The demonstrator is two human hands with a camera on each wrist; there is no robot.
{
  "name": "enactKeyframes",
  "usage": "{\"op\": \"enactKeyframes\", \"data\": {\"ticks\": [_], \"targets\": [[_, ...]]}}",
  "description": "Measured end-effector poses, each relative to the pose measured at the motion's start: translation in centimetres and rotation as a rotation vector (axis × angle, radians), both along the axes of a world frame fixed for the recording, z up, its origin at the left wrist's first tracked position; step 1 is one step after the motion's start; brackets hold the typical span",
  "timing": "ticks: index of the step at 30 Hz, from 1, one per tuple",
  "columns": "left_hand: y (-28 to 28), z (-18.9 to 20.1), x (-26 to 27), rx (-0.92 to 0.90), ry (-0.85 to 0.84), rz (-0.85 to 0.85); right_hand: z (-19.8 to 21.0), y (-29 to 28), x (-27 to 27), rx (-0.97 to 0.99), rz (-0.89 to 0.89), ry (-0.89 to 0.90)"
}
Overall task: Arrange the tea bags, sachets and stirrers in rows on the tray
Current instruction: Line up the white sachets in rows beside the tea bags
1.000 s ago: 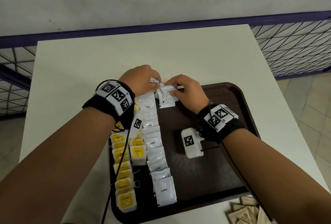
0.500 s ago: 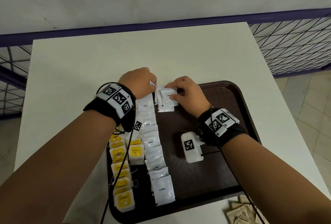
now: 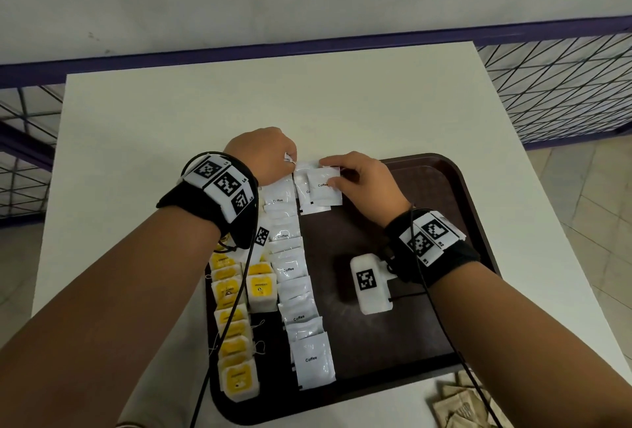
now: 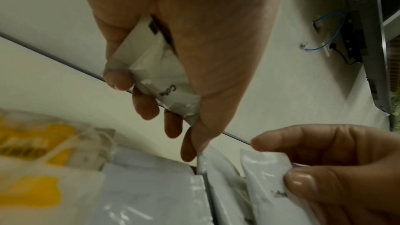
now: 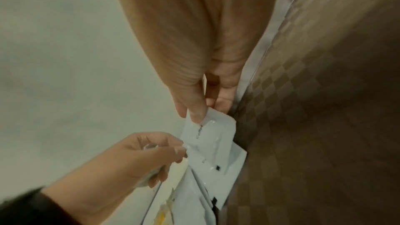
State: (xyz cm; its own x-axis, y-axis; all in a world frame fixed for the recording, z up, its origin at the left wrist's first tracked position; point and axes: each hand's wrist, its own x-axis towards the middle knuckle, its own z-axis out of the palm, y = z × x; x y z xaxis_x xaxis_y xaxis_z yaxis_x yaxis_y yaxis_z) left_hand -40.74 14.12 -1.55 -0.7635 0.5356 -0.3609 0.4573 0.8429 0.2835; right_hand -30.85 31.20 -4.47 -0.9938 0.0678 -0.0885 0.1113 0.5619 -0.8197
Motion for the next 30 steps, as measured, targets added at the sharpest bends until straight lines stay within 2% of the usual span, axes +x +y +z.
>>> {"op": "enactKeyframes", "data": {"ticks": [4, 7, 15, 19, 24, 30], "targets": [[-0.2, 0.0, 0.1, 0.005, -0.003, 0.012, 0.6, 0.5, 1.1, -0.215, -0.124, -0.073], [-0.3, 0.0, 0.2, 0.004, -0.008, 0.016, 0.2, 0.0, 1.6, -0.272, -0.112, -0.140], [0.0, 0.3, 0.3, 0.099, -0.021, 0.085, -0.9, -1.9, 1.9, -0.111, -0.156, -0.095], [0.2, 0.2, 0.3, 0.090, -0.022, 0.075, -1.3, -2.1, 1.9, -0.032, -0.160, -0.111], [0.2, 0.1, 0.2, 0.086, -0.009, 0.072, -1.8, -2.0, 1.7, -0.038, -0.270, -0.067], [0.2, 0.1, 0.2, 0.078, -0.003, 0.065, -1.7, -2.3, 1.6, -0.010, -0.217, -0.061]]}}
